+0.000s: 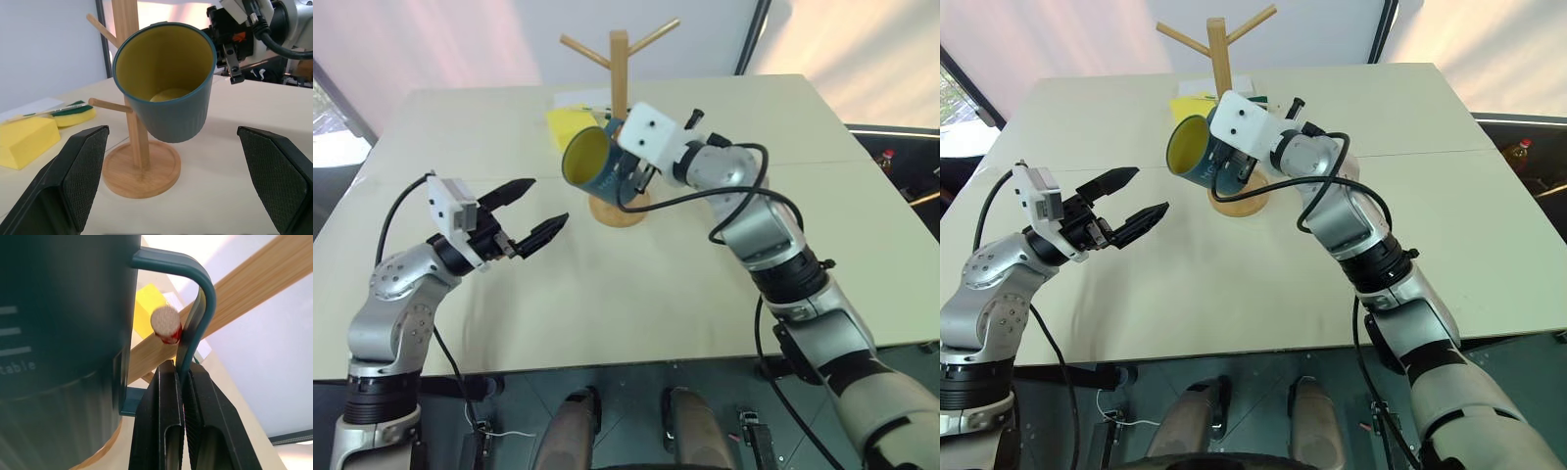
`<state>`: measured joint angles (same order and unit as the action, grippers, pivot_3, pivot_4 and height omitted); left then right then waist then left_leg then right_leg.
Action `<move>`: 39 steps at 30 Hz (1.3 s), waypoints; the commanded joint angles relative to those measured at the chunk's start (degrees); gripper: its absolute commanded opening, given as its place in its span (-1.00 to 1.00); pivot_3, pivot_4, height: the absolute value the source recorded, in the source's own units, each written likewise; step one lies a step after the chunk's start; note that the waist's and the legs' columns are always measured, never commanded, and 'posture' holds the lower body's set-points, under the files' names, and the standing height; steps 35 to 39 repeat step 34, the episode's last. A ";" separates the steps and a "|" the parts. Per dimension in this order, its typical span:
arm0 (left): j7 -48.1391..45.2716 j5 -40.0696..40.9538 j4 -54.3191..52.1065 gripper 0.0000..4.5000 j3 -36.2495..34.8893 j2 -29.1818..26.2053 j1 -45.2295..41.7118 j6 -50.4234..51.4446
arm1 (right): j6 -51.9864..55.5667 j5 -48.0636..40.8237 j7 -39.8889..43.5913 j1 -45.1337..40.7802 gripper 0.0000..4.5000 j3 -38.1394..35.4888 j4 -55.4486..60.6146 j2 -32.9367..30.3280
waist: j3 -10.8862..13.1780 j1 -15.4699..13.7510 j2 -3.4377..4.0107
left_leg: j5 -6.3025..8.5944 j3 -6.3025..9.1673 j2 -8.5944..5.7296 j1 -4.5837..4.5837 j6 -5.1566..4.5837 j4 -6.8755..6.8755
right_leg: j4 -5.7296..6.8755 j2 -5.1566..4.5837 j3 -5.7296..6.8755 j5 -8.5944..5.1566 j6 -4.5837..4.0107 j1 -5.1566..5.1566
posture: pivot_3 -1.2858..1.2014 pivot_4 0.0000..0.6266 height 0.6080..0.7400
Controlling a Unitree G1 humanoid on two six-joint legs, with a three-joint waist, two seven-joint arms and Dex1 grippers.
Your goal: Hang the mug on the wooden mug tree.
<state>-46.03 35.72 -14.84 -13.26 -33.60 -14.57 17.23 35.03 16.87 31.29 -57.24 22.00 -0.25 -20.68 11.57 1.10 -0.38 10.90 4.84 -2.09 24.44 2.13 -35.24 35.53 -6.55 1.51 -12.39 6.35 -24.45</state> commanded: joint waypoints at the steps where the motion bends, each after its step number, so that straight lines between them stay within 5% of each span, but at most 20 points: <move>1: 0.07 0.94 -2.05 1.00 -1.63 -0.51 -0.40 -0.39 | -1.71 0.83 -0.77 -2.30 -0.69 -0.93 0.21 0.83 | 0.00 0.00 0.00 | 0.00 0.00 0.00 0.00 0.00 0.00 | 0.00 0.00 0.00 0.00 0.00 0.00 | 0.03 -0.52 1.00; 8: 0.24 0.87 -2.12 1.00 -1.43 -0.40 -0.64 -0.38 | -3.57 1.96 -1.70 -2.14 0.79 -1.79 1.11 0.19 | 0.00 0.04 0.00 | 0.00 0.00 0.01 -0.02 0.00 0.00 | 0.02 0.02 0.00 0.00 0.00 0.00 | 0.03 -0.52 1.00; 14: 1.90 -0.12 -1.67 1.00 -1.15 -0.07 -0.53 -0.05 | -8.18 -1.85 0.28 1.38 0.79 -7.99 8.86 -5.04 | 0.00 -0.37 0.00 | 0.00 0.01 0.01 0.00 0.01 0.01 | -0.01 0.02 -0.01 0.00 0.01 0.00 | 0.03 -0.52 1.00; 20: 7.02 -3.36 2.04 1.00 -1.40 1.11 -0.10 -0.53 | -6.38 -17.03 6.58 12.44 0.79 -21.37 17.65 -6.08 | -0.01 -0.33 -0.02 | 0.00 0.01 0.02 -0.07 0.00 -0.01 | -0.02 0.02 -0.01 0.00 0.01 0.13 | 0.03 -0.52 1.00; 26: 14.36 -7.42 9.64 1.00 -3.86 5.36 2.36 -4.02 | -2.44 -33.89 6.57 27.41 0.79 -33.84 18.89 0.20 | -0.03 -0.19 -0.05 | 0.00 -0.02 0.06 -0.23 0.00 0.01 | -0.01 0.03 -0.03 -0.01 0.00 0.27 | 0.03 -0.52 1.00; 32: 17.91 -8.83 14.92 1.00 -6.53 9.25 6.48 -7.52 | -11.99 -33.45 5.16 36.38 0.79 -33.42 10.44 2.27 | -0.03 -0.23 -0.04 | 0.00 -0.04 0.06 -0.26 0.00 -0.01 | -0.01 0.04 -0.05 -0.09 -0.18 0.28 | 0.03 -0.52 1.00; 39: 18.30 -9.04 15.56 1.00 -7.03 9.73 7.30 -8.41 | -13.21 -34.04 4.54 37.12 0.79 -33.45 8.37 3.09 | -0.03 -0.23 -0.05 | 0.00 -0.04 0.06 -0.27 0.00 -0.02 | -0.01 0.04 -0.06 -0.07 -0.22 0.28 | 0.03 -0.52 1.00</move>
